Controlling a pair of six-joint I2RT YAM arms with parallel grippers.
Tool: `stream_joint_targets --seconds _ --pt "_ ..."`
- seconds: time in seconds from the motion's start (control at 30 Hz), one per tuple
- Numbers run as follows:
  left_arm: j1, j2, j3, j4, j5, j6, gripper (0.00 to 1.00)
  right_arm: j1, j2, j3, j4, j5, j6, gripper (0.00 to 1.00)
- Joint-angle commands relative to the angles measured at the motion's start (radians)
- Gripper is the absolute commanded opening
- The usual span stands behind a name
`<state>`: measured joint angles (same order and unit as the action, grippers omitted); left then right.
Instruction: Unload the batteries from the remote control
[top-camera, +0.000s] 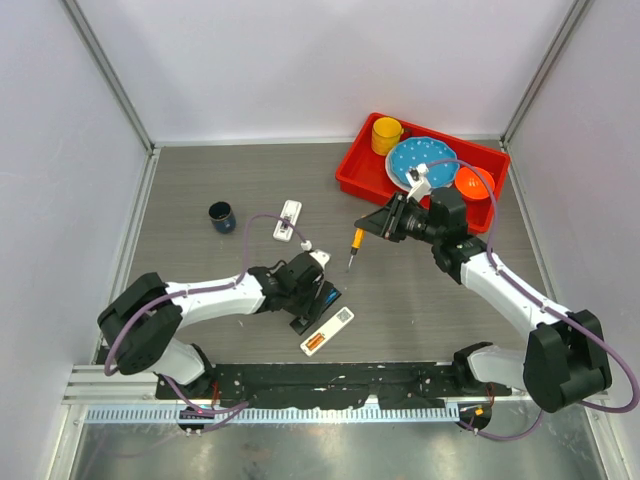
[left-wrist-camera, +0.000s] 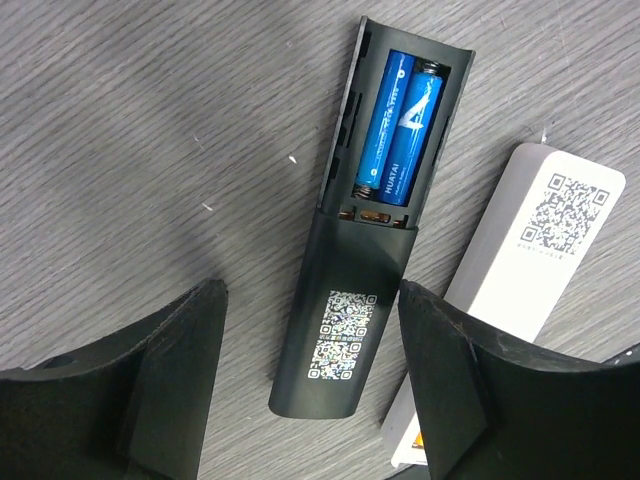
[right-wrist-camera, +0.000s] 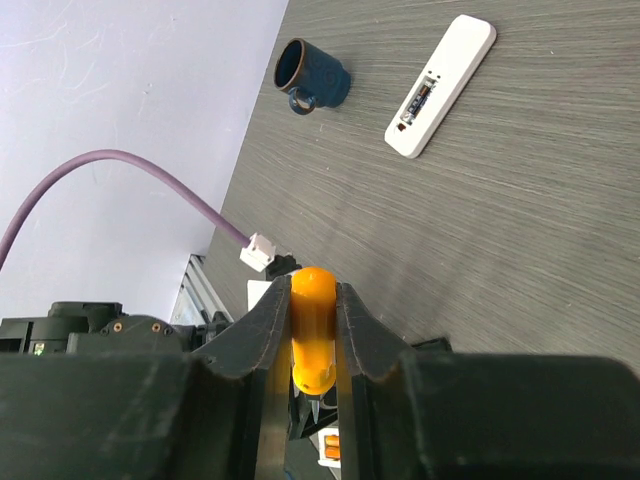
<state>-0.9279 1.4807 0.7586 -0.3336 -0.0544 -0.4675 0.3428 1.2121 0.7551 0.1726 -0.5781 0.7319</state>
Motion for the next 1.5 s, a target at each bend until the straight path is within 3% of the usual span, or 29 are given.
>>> stream_joint_targets --seconds 0.0,0.2,0.33,0.43,0.57,0.67,0.87,1.3,1.47 --pt "-0.058 -0.005 -0.039 0.019 -0.103 -0.029 0.73 -0.002 0.01 0.003 0.068 -0.017 -0.006 0.01" --pt "-0.143 0.0 -0.053 -0.03 -0.232 -0.1 0.73 -0.005 0.012 0.001 0.071 -0.019 -0.008 0.01" --pt "-0.157 0.001 -0.068 -0.051 -0.237 -0.129 0.69 -0.007 0.012 0.0 0.071 -0.02 -0.011 0.01" --pt "-0.158 -0.01 -0.106 0.0 -0.2 -0.134 0.61 -0.011 0.012 -0.005 0.073 -0.02 -0.012 0.01" --pt "-0.157 -0.022 -0.114 0.045 -0.2 -0.128 0.33 -0.03 0.02 -0.022 0.09 -0.029 0.006 0.01" --pt "-0.152 -0.01 -0.084 0.042 -0.223 -0.094 0.24 -0.067 0.032 -0.062 0.18 -0.063 0.078 0.01" --pt "-0.124 0.042 0.016 0.067 -0.196 0.006 0.2 -0.126 0.037 -0.089 0.22 -0.091 0.103 0.01" --pt "-0.123 0.265 0.31 0.085 -0.093 0.242 0.22 -0.218 -0.02 -0.111 0.062 -0.066 -0.012 0.01" --pt "-0.121 0.293 0.321 0.076 -0.093 0.279 0.3 -0.232 -0.029 -0.125 0.033 -0.036 -0.048 0.01"
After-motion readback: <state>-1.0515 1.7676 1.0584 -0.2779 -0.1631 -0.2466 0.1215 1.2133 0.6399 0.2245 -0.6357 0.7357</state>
